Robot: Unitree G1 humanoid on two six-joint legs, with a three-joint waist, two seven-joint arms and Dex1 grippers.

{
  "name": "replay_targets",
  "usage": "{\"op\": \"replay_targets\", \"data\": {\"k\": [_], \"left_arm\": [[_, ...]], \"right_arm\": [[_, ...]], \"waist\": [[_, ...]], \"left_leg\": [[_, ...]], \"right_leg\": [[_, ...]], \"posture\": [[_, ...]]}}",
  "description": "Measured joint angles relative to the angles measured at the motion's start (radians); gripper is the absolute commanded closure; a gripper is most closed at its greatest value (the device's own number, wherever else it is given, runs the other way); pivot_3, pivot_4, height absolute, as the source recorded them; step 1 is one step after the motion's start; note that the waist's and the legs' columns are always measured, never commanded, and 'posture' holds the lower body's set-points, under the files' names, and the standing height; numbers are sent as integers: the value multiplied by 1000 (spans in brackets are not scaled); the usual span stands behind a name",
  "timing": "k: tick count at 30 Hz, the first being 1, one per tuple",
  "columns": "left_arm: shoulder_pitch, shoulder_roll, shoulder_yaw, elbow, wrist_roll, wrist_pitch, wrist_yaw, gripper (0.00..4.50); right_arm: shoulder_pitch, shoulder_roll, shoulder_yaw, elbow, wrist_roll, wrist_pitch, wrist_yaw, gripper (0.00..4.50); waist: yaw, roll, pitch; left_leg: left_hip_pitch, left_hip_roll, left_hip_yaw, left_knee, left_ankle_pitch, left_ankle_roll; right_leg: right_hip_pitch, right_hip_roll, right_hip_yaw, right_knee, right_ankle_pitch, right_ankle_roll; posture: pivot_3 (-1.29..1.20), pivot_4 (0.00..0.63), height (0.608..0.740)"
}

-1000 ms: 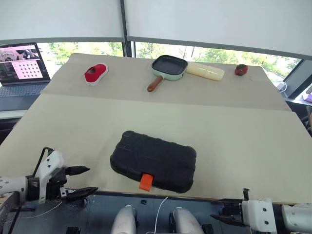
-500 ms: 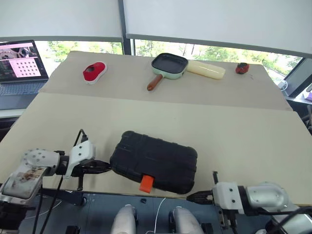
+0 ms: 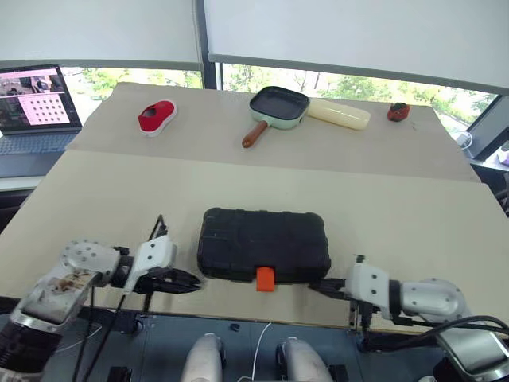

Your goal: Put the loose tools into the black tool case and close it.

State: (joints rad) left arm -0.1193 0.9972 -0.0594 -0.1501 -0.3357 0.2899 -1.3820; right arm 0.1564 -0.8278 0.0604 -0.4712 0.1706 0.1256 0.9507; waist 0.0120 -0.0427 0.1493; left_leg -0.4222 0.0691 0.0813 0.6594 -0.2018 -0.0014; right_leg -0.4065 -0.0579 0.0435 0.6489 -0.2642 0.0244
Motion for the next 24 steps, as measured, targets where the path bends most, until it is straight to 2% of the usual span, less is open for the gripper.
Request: {"op": "replay_targets", "data": {"k": [3,5,7,9,12,18,24], "left_arm": [[-138,14,-16,219,74,-83,-23,4047],[-265,-24,-41,373,133,-144,-13,4047],[-395,-101,-63,521,188,-204,28,4047],[-540,-230,-82,685,230,-242,112,4047],[-668,-366,-107,846,266,-309,185,4047],[-725,-482,-150,999,331,-435,189,4047],[-634,-401,-158,869,283,-389,-63,4047]], "right_arm": [[31,-3,-8,2,0,-1,0,4500],[39,-2,-6,3,-3,-8,-1,4500],[47,-1,-4,8,-10,-13,-5,4500],[49,3,-2,11,-15,-16,-12,4500],[48,9,-2,9,-25,-25,-19,4500],[41,35,3,25,-48,-26,-51,4500],[-21,80,-2,87,-79,12,-114,4500]], "waist": [[2,0,0],[11,0,0],[15,0,0],[28,-1,0],[24,-2,0],[-11,-2,0],[-26,-2,0]], "left_leg": [[0,0,0,0,0,0],[-1,-2,0,1,0,0],[-2,-4,0,2,0,1],[-4,-4,-1,4,0,2],[-7,-4,-2,6,0,3],[-7,-3,-3,5,-1,4],[-7,-3,-2,5,-1,4]], "right_leg": [[0,0,0,0,-1,1],[1,-1,0,0,0,3],[2,-1,0,-2,2,4],[2,-1,0,-2,3,6],[1,-1,0,-2,3,7],[0,1,1,-1,3,7],[0,0,1,-1,3,7]], "posture": [[0,150,740],[0,150,740],[0,150,740],[0,150,740],[0,150,740],[0,150,740],[0,150,740]]}}
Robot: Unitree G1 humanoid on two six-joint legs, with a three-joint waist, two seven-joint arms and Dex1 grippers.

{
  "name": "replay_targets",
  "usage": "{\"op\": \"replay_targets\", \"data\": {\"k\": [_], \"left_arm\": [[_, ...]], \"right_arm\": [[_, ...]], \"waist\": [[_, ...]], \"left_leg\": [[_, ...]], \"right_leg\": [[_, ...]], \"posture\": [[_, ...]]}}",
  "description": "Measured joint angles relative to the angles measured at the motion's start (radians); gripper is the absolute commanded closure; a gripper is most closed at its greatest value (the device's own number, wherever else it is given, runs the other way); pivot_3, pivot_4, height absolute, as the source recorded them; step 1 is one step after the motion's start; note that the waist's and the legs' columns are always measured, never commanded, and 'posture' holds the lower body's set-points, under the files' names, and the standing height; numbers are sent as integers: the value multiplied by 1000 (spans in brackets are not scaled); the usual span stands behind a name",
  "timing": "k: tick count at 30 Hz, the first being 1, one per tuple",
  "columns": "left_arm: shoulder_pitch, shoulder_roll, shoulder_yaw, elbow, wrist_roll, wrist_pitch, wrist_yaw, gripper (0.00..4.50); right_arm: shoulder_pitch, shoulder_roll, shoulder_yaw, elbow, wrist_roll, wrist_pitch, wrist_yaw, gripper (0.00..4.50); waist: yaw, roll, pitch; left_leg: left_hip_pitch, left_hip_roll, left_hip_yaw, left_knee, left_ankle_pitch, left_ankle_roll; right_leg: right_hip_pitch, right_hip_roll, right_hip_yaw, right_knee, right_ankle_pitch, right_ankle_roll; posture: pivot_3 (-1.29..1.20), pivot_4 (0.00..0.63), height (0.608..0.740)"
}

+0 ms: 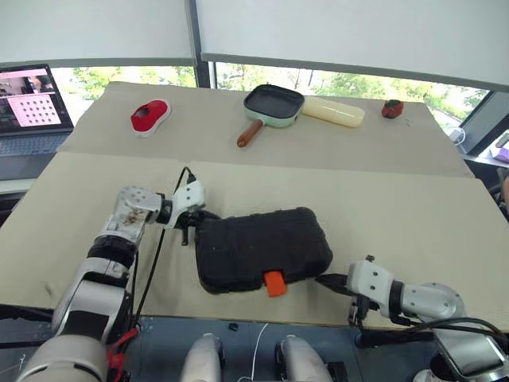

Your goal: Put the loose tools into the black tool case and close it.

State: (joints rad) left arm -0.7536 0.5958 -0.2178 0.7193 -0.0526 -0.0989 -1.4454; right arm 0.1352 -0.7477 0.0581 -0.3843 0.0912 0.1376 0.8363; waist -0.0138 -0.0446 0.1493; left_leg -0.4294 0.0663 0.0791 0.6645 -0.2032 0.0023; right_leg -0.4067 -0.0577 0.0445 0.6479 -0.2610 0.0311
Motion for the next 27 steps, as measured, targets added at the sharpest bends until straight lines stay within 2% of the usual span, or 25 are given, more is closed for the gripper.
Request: {"op": "replay_targets", "data": {"k": [4,10,16,18,22,24,27], "left_arm": [[104,53,1,-186,-55,113,-91,4047],[206,77,25,-376,-106,240,-67,4047],[197,87,52,-449,-140,319,-33,4047],[132,85,79,-473,-195,419,-33,4047],[61,77,66,-610,-247,482,-53,4047],[62,37,-9,-646,-218,436,-60,4047],[69,-41,-123,-587,-132,274,-43,4047]], "right_arm": [[-48,29,-15,37,-3,24,-50,4500],[-96,66,-28,78,-10,50,-97,4500],[-68,36,-70,50,49,101,-54,4500],[-11,-12,-106,-26,132,155,12,4500],[47,-74,-170,-159,290,259,98,4500],[60,-98,-218,-231,392,332,121,4500],[64,-114,-239,-324,490,407,121,4500]], "waist": [[2,0,0],[6,0,0],[17,1,0],[26,1,1],[26,2,0],[26,4,-1],[25,3,-1]], "left_leg": [[0,0,0,0,0,0],[0,0,0,0,0,0],[0,0,-1,0,0,0],[-1,0,-2,1,0,0],[0,-1,-2,1,0,0],[3,-1,-2,1,0,0],[3,0,-3,1,0,0]], "right_leg": [[0,0,0,0,0,0],[0,-1,0,0,0,0],[0,-1,0,0,0,0],[1,0,-1,1,0,0],[3,-1,0,0,0,1],[4,-1,0,0,0,1],[5,1,0,0,0,0]], "posture": [[0,150,740],[0,150,740],[0,150,740],[0,150,740],[0,150,740],[0,150,740],[0,150,740]]}}
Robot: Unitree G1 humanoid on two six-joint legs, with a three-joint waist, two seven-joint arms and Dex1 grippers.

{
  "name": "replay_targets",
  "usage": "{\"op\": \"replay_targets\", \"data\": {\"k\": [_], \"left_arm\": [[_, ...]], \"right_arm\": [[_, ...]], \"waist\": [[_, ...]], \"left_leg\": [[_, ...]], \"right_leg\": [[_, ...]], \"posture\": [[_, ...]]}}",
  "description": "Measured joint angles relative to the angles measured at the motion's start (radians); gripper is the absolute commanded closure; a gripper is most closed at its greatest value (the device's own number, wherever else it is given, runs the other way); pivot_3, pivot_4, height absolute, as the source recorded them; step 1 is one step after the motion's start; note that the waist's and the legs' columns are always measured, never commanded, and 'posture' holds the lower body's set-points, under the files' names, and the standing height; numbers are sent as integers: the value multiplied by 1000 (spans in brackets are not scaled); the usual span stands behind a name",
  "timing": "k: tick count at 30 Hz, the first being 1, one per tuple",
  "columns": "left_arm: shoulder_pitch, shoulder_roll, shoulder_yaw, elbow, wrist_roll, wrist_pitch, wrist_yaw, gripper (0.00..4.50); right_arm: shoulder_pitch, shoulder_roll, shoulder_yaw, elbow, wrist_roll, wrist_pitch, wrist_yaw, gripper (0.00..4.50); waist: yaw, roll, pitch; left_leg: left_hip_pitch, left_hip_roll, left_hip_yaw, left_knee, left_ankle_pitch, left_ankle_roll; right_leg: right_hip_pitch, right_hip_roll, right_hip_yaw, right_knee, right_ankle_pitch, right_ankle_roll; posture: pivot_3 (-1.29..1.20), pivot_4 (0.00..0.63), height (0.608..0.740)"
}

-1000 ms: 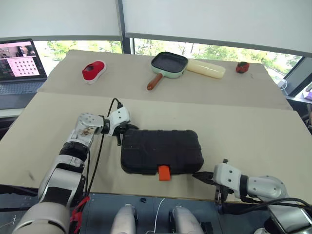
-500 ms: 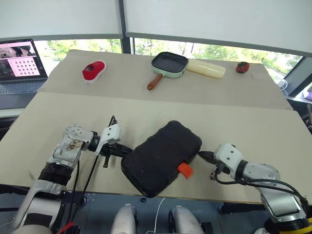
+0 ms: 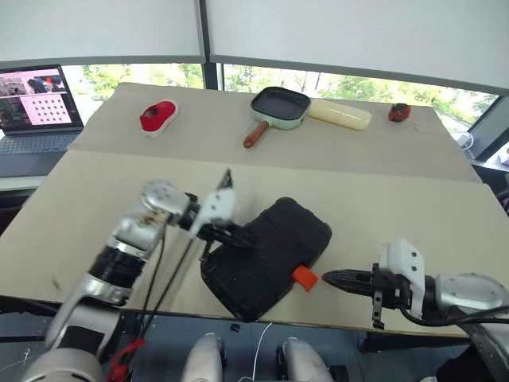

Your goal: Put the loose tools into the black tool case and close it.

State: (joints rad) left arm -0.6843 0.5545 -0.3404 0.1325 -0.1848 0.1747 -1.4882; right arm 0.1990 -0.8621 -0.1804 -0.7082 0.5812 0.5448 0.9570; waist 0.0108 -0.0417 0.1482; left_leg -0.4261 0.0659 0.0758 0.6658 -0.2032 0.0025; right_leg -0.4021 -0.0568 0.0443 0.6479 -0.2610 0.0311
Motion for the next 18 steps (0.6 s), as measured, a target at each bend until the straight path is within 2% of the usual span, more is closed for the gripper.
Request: {"op": "replay_targets", "data": {"k": [3,5,9,18], "left_arm": [[-25,-14,-30,57,41,-126,20,4047],[-23,-17,-32,69,41,-147,26,4047],[-21,-19,-32,71,41,-152,31,4047],[-20,-17,-30,55,39,-123,36,4047]], "right_arm": [[-7,-8,41,-29,-5,28,-25,4500],[-14,-8,64,-28,-18,30,-38,4500],[-77,-2,175,-7,-107,32,-99,4500],[-104,26,307,58,-215,35,-141,4500]], "waist": [[-3,1,-2],[-3,1,-2],[-3,1,-3],[-2,1,-3]], "left_leg": [[4,0,0,0,0,0],[4,0,0,0,0,0],[5,0,0,0,0,0],[4,0,0,0,0,0]], "right_leg": [[3,0,1,0,0,0],[4,0,0,0,0,0],[4,0,0,0,0,0],[4,0,0,0,0,0]], "posture": [[0,150,740],[0,150,740],[0,150,740],[0,150,740]]}}
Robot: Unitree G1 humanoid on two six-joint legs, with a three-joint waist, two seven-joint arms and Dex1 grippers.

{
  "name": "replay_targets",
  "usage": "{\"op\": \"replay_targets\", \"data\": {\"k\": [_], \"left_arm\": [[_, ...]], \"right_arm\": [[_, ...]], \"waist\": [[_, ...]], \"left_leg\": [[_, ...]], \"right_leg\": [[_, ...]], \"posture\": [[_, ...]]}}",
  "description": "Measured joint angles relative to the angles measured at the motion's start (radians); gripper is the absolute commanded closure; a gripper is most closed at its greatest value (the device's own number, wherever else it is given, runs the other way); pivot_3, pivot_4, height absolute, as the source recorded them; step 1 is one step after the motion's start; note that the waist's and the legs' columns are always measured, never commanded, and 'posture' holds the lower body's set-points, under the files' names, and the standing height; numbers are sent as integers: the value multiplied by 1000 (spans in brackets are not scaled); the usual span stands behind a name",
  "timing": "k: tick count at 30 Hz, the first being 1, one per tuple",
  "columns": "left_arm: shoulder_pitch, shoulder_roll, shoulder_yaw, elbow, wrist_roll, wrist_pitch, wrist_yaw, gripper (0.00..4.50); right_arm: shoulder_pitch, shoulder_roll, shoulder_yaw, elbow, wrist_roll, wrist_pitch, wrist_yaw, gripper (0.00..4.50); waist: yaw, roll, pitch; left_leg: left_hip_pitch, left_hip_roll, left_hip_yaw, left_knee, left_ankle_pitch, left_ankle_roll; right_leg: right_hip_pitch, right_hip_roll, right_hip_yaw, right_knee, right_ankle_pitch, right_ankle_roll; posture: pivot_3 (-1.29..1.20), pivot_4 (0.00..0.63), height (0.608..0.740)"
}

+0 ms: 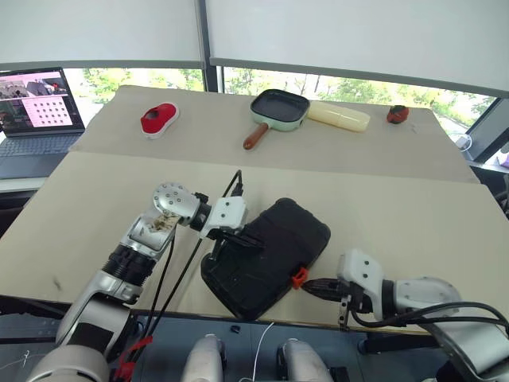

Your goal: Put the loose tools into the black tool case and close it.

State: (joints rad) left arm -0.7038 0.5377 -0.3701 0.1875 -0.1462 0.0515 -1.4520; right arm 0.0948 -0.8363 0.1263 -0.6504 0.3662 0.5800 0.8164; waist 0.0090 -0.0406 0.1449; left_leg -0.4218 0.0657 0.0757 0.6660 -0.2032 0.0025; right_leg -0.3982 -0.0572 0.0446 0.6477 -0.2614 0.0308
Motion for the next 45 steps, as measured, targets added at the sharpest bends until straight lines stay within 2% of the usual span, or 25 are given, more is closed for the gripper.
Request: {"op": "replay_targets", "data": {"k": [11,17,21,30,35,39,45], "left_arm": [[-3,-1,2,-6,-1,17,1,4047],[-3,-3,0,-7,0,14,5,4047],[-3,-12,-5,0,0,4,7,4047],[-14,-37,-24,10,2,-28,6,4047],[-13,-40,-29,11,2,-29,6,4047],[-13,-46,-32,14,2,-31,6,4047],[-23,-56,-42,31,4,-57,6,4047]], "right_arm": [[-15,22,23,15,-31,2,-13,4500],[-6,-1,-32,-43,11,36,-2,4500],[-34,6,-14,-35,7,50,-12,4500],[-44,45,27,10,-39,50,-30,4500],[-48,121,50,73,-73,49,-71,4500],[-51,143,51,91,-78,49,-76,4500],[-24,100,33,42,-68,47,-50,4500]], "waist": [[1,0,0],[2,0,0],[1,0,0],[-8,0,0],[-9,0,0],[-9,0,0],[-8,0,0]], "left_leg": [[0,0,0,0,0,0],[0,0,0,0,0,0],[0,0,0,0,0,0],[-1,1,0,0,0,0],[-1,1,0,0,0,0],[-2,1,0,0,0,0],[-2,1,0,0,0,0]], "right_leg": [[0,0,0,0,0,0],[0,0,0,0,0,0],[-1,0,0,0,0,0],[-1,1,0,0,0,-1],[-2,1,0,0,0,-1],[-3,1,0,0,0,-1],[-2,1,0,0,0,-1]], "posture": [[0,150,740],[0,150,740],[0,150,740],[0,150,740],[0,150,740],[0,150,740],[0,150,740]]}}
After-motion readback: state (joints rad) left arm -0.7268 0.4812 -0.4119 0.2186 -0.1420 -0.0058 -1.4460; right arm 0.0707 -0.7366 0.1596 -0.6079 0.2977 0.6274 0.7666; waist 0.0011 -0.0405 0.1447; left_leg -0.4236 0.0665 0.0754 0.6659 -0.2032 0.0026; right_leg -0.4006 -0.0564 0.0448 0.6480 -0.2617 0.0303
